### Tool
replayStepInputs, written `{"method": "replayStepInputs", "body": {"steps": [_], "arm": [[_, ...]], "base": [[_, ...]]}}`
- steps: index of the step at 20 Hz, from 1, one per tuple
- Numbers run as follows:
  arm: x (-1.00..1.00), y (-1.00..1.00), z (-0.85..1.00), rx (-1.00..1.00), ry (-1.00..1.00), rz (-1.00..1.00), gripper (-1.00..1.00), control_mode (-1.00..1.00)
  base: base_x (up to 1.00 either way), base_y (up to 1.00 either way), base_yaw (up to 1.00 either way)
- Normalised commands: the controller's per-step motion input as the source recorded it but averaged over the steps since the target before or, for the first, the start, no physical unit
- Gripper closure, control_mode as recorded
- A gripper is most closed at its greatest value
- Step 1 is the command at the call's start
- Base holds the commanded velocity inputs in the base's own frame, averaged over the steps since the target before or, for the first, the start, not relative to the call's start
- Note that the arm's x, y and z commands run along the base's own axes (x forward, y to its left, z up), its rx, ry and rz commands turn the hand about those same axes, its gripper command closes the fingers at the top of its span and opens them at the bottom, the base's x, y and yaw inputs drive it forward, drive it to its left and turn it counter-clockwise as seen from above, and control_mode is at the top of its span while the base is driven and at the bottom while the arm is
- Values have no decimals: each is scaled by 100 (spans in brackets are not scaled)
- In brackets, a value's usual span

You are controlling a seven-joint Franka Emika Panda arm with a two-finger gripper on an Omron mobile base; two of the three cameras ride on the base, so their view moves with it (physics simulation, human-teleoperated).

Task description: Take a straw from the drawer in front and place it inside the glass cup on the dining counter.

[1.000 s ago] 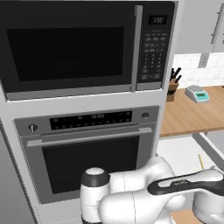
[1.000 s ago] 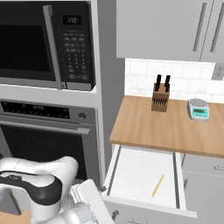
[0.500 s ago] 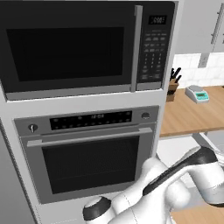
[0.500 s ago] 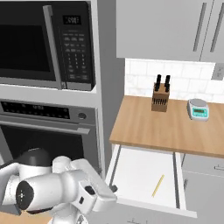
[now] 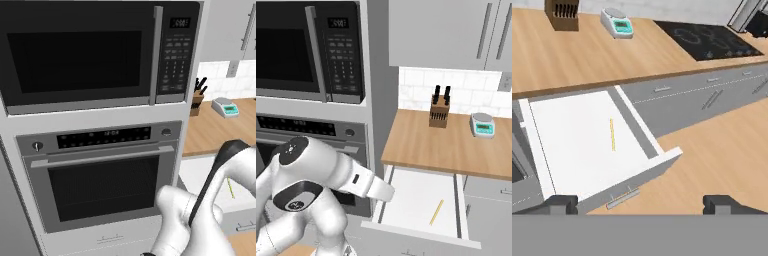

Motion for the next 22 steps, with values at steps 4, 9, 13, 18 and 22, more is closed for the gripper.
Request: {"method": "replayStepInputs", "body": {"steps": [4, 9, 13, 18, 22], "arm": [[0, -28, -73, 31, 24, 25, -100, -100], [43, -3, -51, 16, 37, 24, -100, -100], [86, 0, -3, 1, 41, 10, -100, -100], [16, -30, -45, 9, 10, 2, -100, -100], [4, -49, -51, 20, -2, 2, -100, -100]], "base": [[0, 0, 0], [0, 0, 0], [0, 0, 0], [0, 0, 0], [0, 0, 0]]}}
